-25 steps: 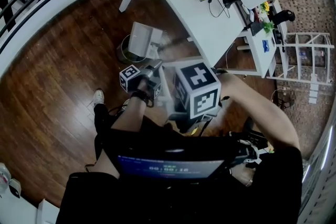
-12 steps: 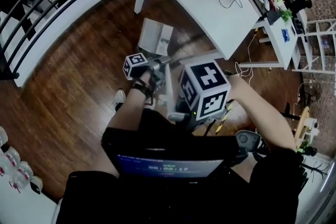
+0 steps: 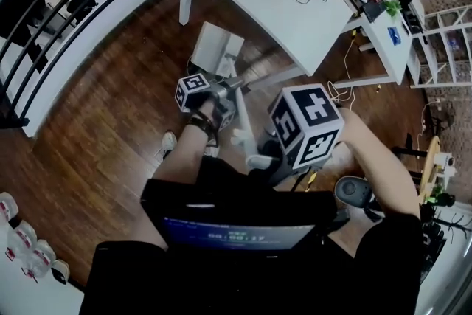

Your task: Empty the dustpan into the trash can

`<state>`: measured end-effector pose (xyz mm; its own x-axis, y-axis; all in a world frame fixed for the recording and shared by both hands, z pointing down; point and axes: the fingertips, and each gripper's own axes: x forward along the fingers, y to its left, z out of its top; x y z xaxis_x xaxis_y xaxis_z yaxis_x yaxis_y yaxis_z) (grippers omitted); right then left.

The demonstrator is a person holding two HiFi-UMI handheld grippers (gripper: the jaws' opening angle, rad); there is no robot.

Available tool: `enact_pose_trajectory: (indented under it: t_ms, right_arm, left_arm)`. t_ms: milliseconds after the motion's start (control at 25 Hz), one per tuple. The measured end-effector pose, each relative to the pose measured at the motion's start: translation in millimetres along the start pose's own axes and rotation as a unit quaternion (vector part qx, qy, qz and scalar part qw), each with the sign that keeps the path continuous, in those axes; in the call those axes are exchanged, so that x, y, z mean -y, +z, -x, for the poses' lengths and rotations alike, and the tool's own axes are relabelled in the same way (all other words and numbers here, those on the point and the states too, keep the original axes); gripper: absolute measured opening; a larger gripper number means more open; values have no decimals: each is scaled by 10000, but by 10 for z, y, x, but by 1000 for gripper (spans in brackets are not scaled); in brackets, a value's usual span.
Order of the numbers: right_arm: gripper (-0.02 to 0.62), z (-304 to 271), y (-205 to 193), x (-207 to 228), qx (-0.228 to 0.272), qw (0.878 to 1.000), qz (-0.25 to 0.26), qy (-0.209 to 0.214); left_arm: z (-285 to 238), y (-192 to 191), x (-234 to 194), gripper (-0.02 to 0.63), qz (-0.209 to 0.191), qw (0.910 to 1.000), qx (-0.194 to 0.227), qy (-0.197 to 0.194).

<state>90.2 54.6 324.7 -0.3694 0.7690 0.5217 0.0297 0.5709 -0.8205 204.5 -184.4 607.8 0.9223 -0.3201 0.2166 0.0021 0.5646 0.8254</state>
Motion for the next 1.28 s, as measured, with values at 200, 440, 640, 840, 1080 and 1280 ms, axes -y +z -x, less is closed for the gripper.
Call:
enact_pose_trajectory:
  t_ms: [200,440,640,840,1080,1280]
  right_arm:
    - [60,84,3,-55,426,9980,296,-347]
    - [61,128,198,-99,1164,9898,730,-384]
    - [64,222,439,-46,1835,9762,1130,-253]
    - [64,232,658,23,2064,9688,1364,-125]
    - [66,388,881,163,2465,9567,1498,390]
    - [66,506,1168,363,2744,9481,1473,648]
  left_arm:
    - [155,117,117,160,-189,9994,282,74]
    - [509,246,245,168,-565,9977,354,151]
    - [907,473,302,176,-743,9950,536,391]
    - [1333,697,260,186,-817,9926,691,580]
    - [1707,953,165,202,-754,9912,872,647]
    - [2053,1224,108,213,-637,9907,977,698]
